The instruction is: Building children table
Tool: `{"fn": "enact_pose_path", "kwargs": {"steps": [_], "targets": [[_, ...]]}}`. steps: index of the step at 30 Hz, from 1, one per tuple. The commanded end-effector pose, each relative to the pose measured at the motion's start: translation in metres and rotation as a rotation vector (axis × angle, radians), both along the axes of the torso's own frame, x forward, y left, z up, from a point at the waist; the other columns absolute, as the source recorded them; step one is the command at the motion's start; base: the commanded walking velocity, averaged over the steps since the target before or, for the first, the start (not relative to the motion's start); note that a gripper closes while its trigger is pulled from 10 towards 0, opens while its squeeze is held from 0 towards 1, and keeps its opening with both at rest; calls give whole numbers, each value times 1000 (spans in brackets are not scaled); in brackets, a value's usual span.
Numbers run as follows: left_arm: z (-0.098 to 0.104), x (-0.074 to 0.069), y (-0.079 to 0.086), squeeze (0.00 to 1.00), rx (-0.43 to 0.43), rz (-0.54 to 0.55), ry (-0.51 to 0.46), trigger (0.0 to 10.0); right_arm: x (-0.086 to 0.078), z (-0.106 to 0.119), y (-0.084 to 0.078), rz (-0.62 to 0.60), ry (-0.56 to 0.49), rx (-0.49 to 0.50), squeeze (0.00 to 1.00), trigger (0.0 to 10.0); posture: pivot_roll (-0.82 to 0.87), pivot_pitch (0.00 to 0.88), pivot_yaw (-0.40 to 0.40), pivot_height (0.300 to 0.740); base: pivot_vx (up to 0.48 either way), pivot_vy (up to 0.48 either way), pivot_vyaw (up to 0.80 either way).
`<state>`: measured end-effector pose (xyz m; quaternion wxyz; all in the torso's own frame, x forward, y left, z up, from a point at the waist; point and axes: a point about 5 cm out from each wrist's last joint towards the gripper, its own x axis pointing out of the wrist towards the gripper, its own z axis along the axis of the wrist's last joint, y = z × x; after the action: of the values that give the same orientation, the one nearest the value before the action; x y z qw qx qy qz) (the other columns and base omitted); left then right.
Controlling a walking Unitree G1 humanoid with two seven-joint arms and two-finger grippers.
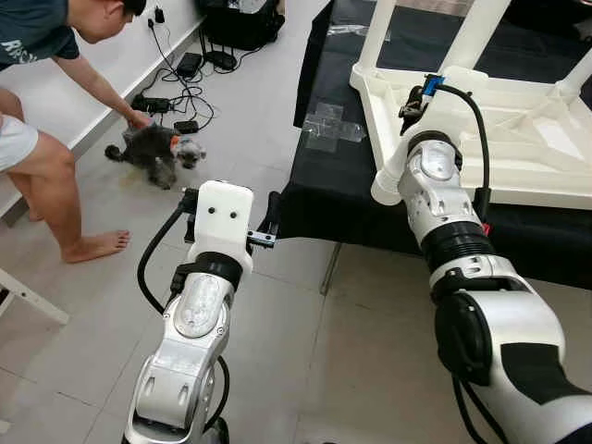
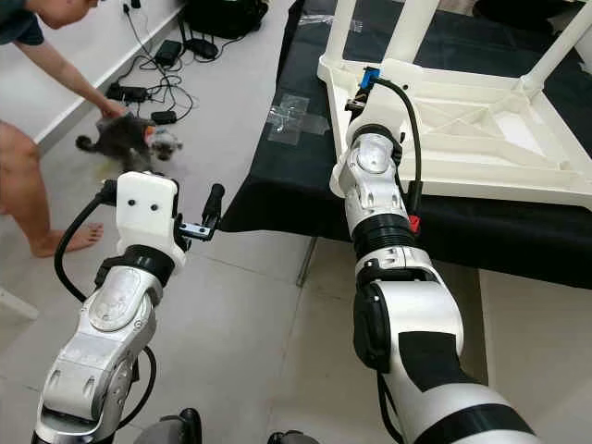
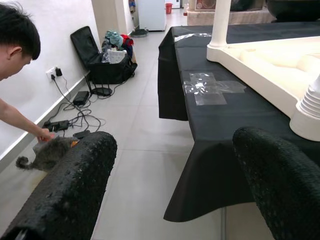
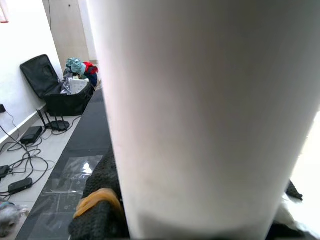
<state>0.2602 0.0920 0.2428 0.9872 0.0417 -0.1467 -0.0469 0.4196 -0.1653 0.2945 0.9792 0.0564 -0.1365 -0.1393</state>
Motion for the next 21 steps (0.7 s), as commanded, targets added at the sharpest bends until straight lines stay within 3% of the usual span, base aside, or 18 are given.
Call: {"fn": "enact_pose_path", "kwargs": {"steps": [1, 13, 21], "targets": [[-1, -2, 0, 0, 20, -4, 2, 10000, 1, -45, 0, 9, 191, 24, 0, 10000, 120, 246, -115, 740, 0, 0, 0], [0, -3, -2, 0, 26, -14, -6, 10000, 1, -46, -1, 23, 191, 33, 0, 10000, 120, 236, -117, 740, 0, 0, 0], [0, -3, -2, 0, 36, -12, -13, 10000, 0, -48, -5, -43, 203, 65, 0, 10000, 120, 235, -121, 740, 0, 0, 0]]}}
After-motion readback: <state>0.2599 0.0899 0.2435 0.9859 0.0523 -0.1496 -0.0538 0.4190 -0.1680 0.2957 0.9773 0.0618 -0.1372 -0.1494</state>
